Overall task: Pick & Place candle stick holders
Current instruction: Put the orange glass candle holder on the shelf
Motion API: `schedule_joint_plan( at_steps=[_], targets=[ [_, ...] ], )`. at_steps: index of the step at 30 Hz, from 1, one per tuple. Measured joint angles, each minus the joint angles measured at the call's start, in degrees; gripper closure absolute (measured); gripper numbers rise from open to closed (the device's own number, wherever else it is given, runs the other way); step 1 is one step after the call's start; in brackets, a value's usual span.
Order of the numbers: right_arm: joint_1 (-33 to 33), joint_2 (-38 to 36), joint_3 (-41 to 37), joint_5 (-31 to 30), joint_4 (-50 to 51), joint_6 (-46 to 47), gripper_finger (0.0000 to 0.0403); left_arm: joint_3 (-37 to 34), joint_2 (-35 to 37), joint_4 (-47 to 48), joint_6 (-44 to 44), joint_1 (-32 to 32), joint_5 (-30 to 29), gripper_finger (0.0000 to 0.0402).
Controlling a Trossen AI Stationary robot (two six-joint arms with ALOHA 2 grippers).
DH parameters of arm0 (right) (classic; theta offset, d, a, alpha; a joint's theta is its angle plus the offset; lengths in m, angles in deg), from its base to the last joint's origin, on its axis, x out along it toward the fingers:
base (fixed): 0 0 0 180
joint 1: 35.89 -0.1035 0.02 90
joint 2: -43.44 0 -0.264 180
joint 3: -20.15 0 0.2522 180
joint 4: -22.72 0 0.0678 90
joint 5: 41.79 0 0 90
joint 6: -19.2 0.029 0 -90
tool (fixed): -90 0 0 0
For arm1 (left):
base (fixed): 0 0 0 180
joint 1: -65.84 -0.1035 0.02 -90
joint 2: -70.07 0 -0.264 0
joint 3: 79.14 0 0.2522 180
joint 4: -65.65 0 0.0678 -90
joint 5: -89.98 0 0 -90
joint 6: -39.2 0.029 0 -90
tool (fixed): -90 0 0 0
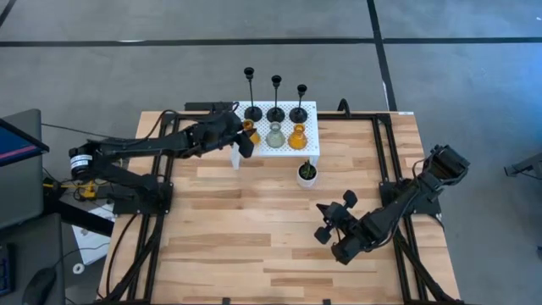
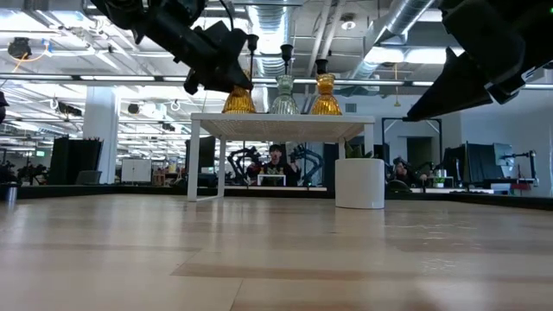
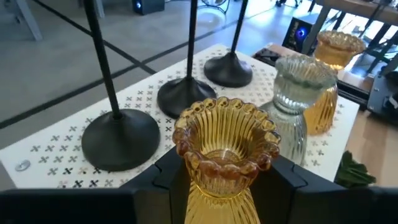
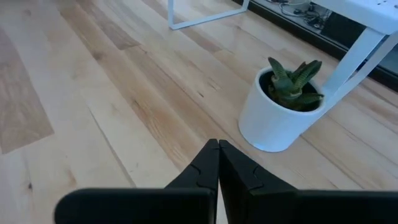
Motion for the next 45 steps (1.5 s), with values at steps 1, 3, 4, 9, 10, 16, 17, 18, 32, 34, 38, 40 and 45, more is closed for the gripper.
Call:
schedule_joint_plan(
  at_steps=[1,3,4,9,10,16,17,18,32,34,38,40,45],
  targets=[
    [0.0,0.0,0.0,-0.1,0.0,0.0,0.0403,0.0,0.0,-0.2,-0.1,-0.2,0.1,0.0268],
    [0.0,0.0,0.0,-0.2,0.0,-0.1,0.0403,0.0,-0.3,-1.2,-0.2,-0.3,0.0,0.0268],
    [0.0,0.0,0.0,-0.5,0.0,-0.1,0.0403,0.0,-0.4,-1.4,-0.4,-0.3,0.1,0.0268],
    [0.0,0.0,0.0,-1.0,0.0,-0.2,0.0403,0.0,-0.7,-2.3,-1.3,-0.2,1.2,0.0269],
    [0.0,0.0,0.0,-1.0,0.0,-0.2,0.0403,0.0,-0.8,-2.3,-1.6,-0.2,1.4,0.0269],
    [0.0,0.0,0.0,-1.0,0.0,-0.2,0.0403,0.0,-2.9,-3.3,-1.7,-0.2,1.2,0.0268],
    [0.0,0.0,0.0,-1.0,0.0,-0.2,0.0403,0.0,-3.4,-3.9,-1.6,-0.2,1.1,0.0268],
    [0.0,0.0,0.0,-1.0,-0.1,-0.2,0.0403,0.1,-4.0,-4.3,-1.6,-0.2,1.2,0.0268],
    [0.0,0.0,0.0,-1.0,-0.2,-0.2,0.0403,0.1,-3.9,-4.2,-1.1,-0.2,0.5,0.0266],
    [0.0,0.0,0.0,-1.0,-0.2,-0.2,0.0403,0.0,-3.5,-3.1,-1.1,-0.2,0.1,0.0266],
    [0.0,0.0,0.0,-1.0,-0.2,-0.2,0.0403,0.0,-3.5,-2.5,-1.0,-0.2,-0.8,0.0266],
    [0.0,0.0,0.0,-1.0,-0.3,-0.2,0.0403,0.0,-3.5,-2.4,-1.0,-0.2,-0.8,0.0266],
    [0.0,0.0,0.0,-1.0,-0.4,-0.2,0.0403,0.0,-3.5,-2.2,-1.0,-0.1,-0.9,0.0266]
  ],
)
